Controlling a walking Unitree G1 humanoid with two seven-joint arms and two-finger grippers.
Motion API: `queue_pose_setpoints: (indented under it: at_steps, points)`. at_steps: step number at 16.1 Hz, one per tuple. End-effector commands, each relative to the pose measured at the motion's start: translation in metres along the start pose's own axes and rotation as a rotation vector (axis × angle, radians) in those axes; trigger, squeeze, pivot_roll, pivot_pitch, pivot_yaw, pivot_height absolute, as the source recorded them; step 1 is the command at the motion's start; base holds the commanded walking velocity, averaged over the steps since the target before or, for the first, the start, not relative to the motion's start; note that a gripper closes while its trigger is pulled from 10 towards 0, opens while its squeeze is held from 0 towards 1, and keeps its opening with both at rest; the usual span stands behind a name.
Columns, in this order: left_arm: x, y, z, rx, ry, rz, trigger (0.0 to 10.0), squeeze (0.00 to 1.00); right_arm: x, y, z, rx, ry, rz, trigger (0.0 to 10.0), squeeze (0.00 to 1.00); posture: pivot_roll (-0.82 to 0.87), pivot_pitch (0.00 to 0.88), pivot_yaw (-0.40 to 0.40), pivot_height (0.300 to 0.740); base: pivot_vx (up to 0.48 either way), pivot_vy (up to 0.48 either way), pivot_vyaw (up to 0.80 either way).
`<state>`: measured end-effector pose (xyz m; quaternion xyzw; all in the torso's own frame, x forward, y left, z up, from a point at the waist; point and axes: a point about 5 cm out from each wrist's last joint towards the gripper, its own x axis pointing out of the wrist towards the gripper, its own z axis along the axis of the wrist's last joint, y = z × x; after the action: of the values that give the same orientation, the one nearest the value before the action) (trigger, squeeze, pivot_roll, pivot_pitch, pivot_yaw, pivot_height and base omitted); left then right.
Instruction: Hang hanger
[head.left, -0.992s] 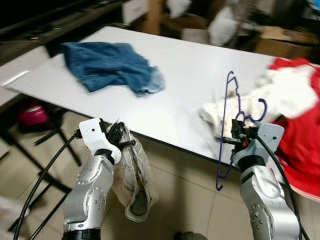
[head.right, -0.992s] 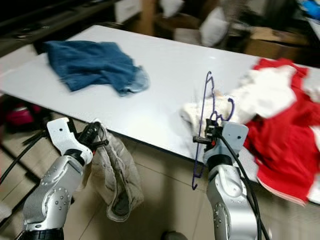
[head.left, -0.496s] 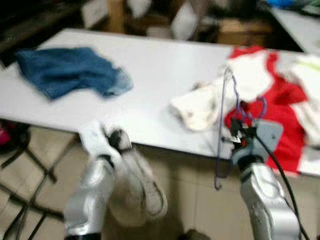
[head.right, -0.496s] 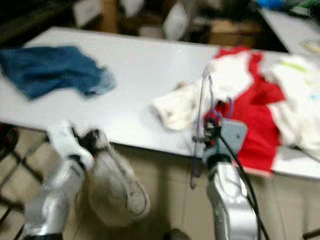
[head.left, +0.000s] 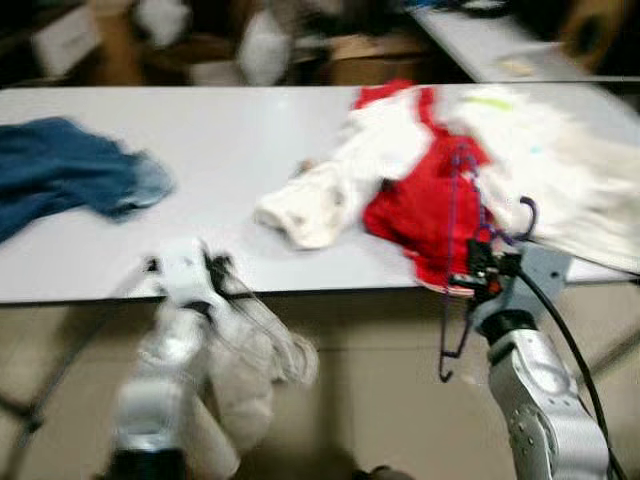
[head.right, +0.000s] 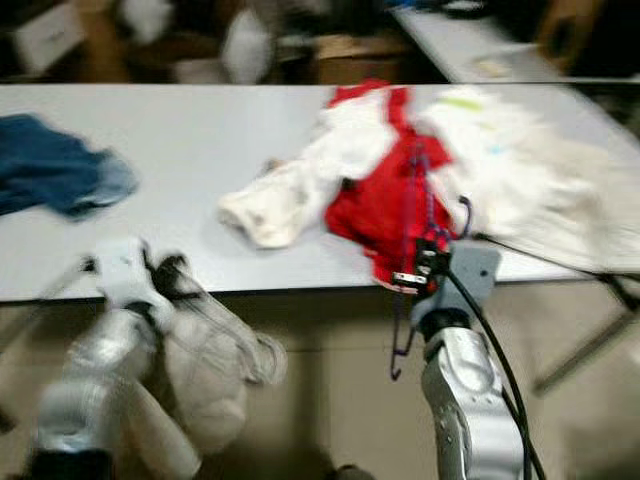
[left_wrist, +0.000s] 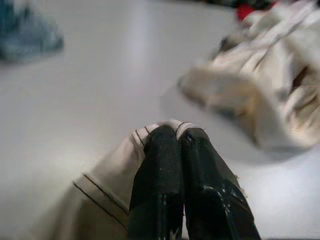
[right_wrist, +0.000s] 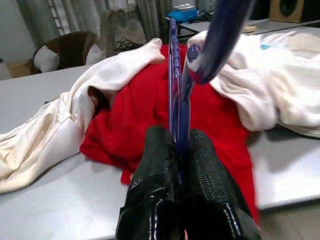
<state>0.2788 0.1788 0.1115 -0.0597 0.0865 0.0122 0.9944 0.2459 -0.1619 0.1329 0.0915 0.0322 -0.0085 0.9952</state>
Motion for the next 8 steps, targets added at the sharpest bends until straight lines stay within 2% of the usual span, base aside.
queue_pose_setpoints:
  at_steps: [1, 3, 4, 5, 6, 7, 8]
  points:
    - [0.004, -0.009, 0.033, 0.023, -0.146, -0.104, 10.0, 0.00, 0.001, 0.009, 0.005, -0.011, 0.013, 0.081, 10.0, 0.00, -0.12, 0.000, 0.034, 0.740, 0.000, 0.000, -0.53]
    - [0.002, -0.013, 0.037, 0.047, -0.147, -0.219, 10.0, 0.00, 0.002, 0.013, 0.010, -0.048, 0.026, 0.142, 10.0, 0.00, -0.12, 0.000, 0.028, 0.740, 0.000, 0.000, -0.49]
    - [0.001, -0.013, 0.036, 0.078, -0.150, -0.221, 10.0, 0.00, 0.003, 0.016, 0.011, -0.063, 0.038, 0.190, 10.0, 0.00, -0.13, 0.000, 0.026, 0.740, 0.000, 0.000, 0.00]
    - [0.002, -0.010, 0.035, 0.077, -0.163, -0.174, 10.0, 0.00, 0.002, 0.022, 0.012, -0.087, 0.055, 0.256, 10.0, 0.00, -0.14, 0.000, 0.039, 0.740, 0.000, 0.000, 0.00]
    - [0.008, -0.004, 0.038, 0.075, -0.181, -0.094, 10.0, 0.00, -0.001, 0.028, 0.022, -0.145, 0.029, 0.345, 10.0, 0.00, -0.14, 0.000, 0.034, 0.740, 0.000, 0.000, 0.00]
    - [0.011, -0.004, 0.042, 0.058, -0.181, -0.095, 10.0, 0.00, -0.003, 0.031, 0.030, -0.164, 0.005, 0.391, 10.0, 0.00, -0.14, 0.000, 0.030, 0.740, 0.000, 0.000, 0.00]
    - [0.010, -0.007, 0.047, 0.057, -0.180, -0.163, 10.0, 0.00, -0.002, 0.031, 0.036, -0.187, -0.013, 0.407, 10.0, 0.00, -0.14, 0.000, 0.029, 0.740, 0.000, 0.000, 0.00]
